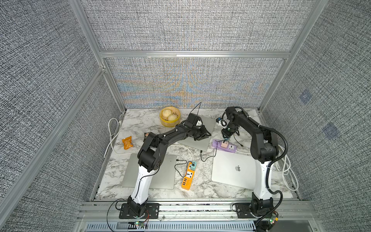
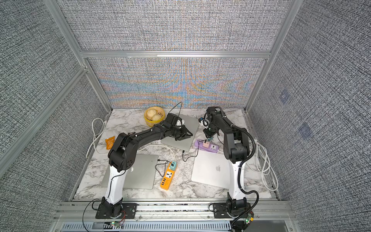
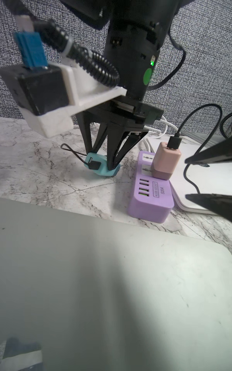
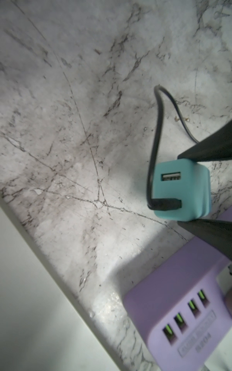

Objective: Unplug the laptop charger
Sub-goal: Place the plug at the center of the board, then remove the charging cable from the laptop.

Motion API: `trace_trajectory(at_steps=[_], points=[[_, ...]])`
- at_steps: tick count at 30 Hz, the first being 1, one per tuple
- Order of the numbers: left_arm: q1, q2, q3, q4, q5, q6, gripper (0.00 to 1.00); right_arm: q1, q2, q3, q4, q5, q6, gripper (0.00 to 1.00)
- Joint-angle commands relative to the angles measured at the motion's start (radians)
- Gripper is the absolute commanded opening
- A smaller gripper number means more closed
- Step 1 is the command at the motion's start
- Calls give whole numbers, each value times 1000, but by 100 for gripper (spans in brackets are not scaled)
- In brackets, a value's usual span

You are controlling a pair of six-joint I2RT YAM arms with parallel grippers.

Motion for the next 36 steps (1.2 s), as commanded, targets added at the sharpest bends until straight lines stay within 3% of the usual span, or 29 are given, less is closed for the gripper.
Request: trace_trajectory(at_steps=[1, 6, 9, 15, 22, 28, 32, 36], points=[[4, -17, -9, -7, -4, 15, 26, 6, 11, 14, -39, 3, 8, 37], [8, -38, -31, 1, -4, 13, 26, 14, -18, 11, -10, -5, 25, 56], [7, -52, -32, -11, -5, 22, 27, 15, -59, 9, 11, -10, 45, 60], [8, -96, -40, -114, -47, 92, 27, 16, -137, 13, 13, -8, 70, 63], [-10, -218, -93, -357, -249, 267, 29, 24, -320, -45, 89, -5, 339, 63], [-91, -248, -106, -483, -438, 382, 34, 42, -358, -46, 87, -264, 741, 56], [-136, -217, -76, -536, -507, 431, 36, 59, -343, -89, 156, -408, 870, 55], [-178, -194, -79, -519, -587, 433, 36, 61, -270, -52, 126, -491, 896, 54]])
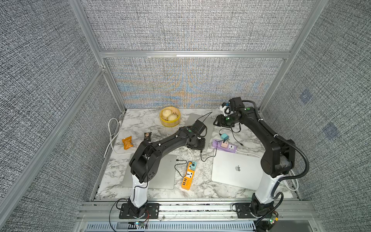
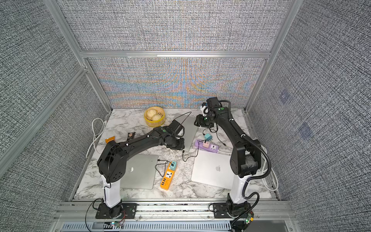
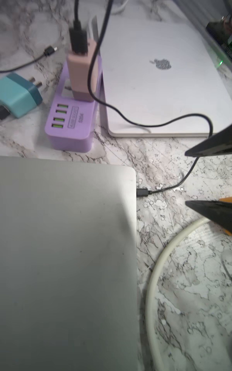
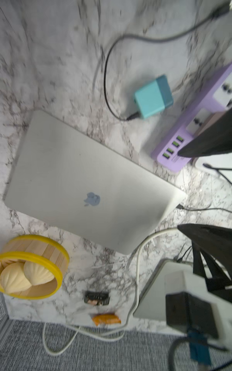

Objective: Unplug the laptop charger
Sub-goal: Remove the charging cable from the laptop.

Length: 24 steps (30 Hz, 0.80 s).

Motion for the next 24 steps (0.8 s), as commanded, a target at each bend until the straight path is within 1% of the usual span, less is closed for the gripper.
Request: trace_trajectory(at_steps=[1, 3, 4, 7, 13, 16, 20, 22, 24], points=[[-29, 13, 2, -26, -127, 36, 36, -1, 53, 41, -27, -122, 88, 54], [-42, 12, -2, -23, -152, 42, 37, -1, 100, 81, -64, -148, 85, 53], [-48, 36, -6, -18, -161, 45, 37, -3, 123, 104, -85, -157, 80, 52], [-61, 42, -32, 15, -163, 48, 36, -19, 183, 171, -148, -174, 51, 50], [-66, 48, -91, 121, -148, 21, 36, -67, 238, 202, -171, -255, 35, 49], [-75, 47, -121, 197, -134, 1, 37, -73, 266, 248, -220, -280, 6, 48], [-96, 67, -132, 220, -172, -14, 37, -73, 320, 309, -280, -296, -24, 48], [-109, 71, -150, 249, -205, -14, 37, -73, 329, 310, -257, -304, -23, 46], [-111, 77, -165, 278, -215, -16, 36, -74, 339, 319, -249, -320, -20, 46]])
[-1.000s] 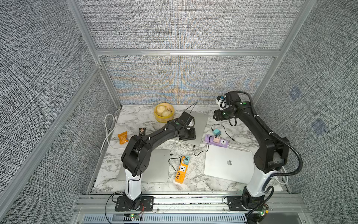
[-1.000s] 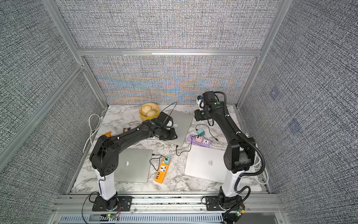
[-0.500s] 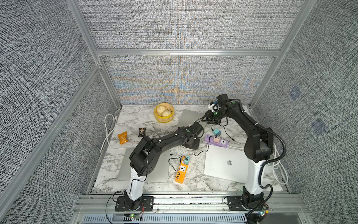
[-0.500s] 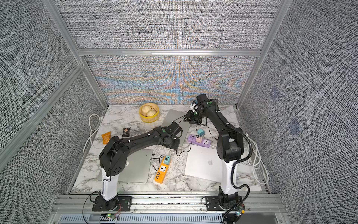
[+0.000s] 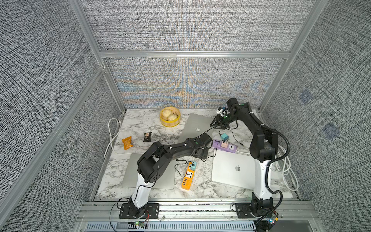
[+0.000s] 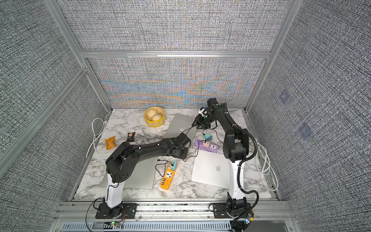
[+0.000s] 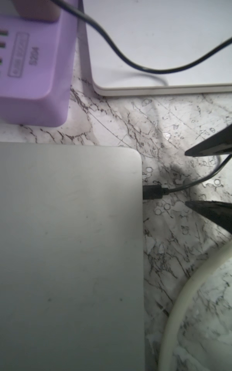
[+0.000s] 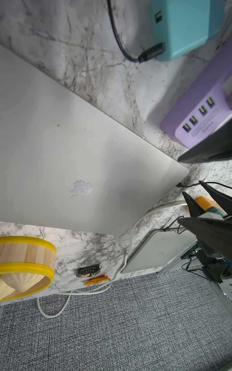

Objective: Unplug the laptop charger
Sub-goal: Remove the charging cable from the laptop.

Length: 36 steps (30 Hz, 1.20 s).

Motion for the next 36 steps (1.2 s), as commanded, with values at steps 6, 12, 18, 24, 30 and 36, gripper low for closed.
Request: trace_trajectory(at_steps=[6, 12, 18, 24, 30, 36], points=[[-4, 31, 22, 17, -64, 3, 36, 11, 66, 94, -102, -43, -27, 42], [-4, 48, 36, -21, -52, 10, 35, 28, 118, 116, -122, 5, -16, 39], [-5, 45, 35, -57, -71, 0, 34, 41, 170, 186, -174, 25, -39, 36], [-4, 58, 51, -76, -86, 24, 31, 52, 221, 266, -242, 24, -61, 35], [-4, 71, 59, -56, -66, 30, 27, 55, 247, 274, -267, 18, -78, 34], [-4, 94, 81, -67, -60, 31, 26, 59, 259, 273, -277, 12, -94, 33]])
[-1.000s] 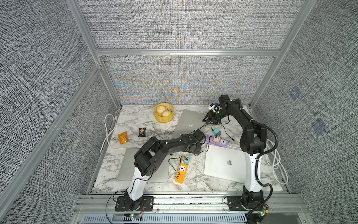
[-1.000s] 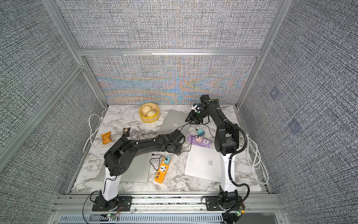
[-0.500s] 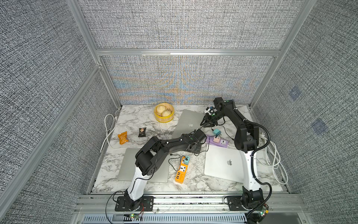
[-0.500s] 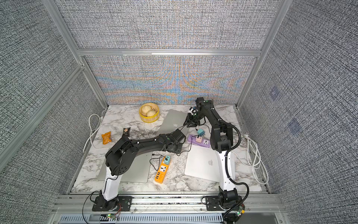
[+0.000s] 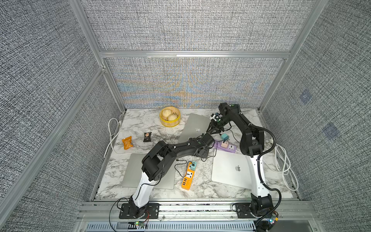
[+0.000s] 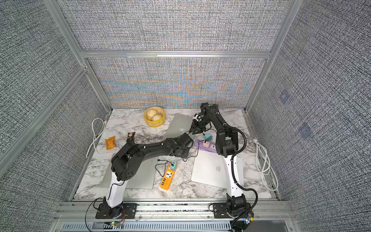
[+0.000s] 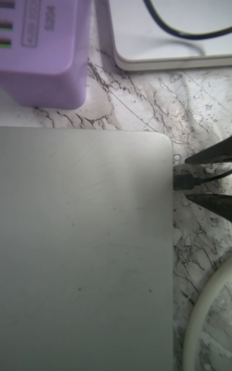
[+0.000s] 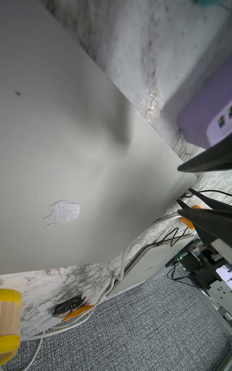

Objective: Unplug the laptop charger
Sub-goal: Remove the charging cable from the laptop.

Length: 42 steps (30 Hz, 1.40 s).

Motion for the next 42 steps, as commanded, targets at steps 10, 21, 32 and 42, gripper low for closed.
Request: trace_trajectory(at_steps=[10, 21, 32, 42], points=[[0, 47, 42, -70, 13, -4, 21, 9, 29, 14, -66, -9, -42, 32], [-1, 69, 73, -106, -2, 7, 15, 10, 54, 20, -73, 2, -43, 32], [-4, 58, 66, -132, -14, -4, 9, 10, 68, 15, -80, 21, -45, 32], [-26, 56, 88, -182, -16, 3, 7, 10, 88, 39, -73, 49, -35, 31]])
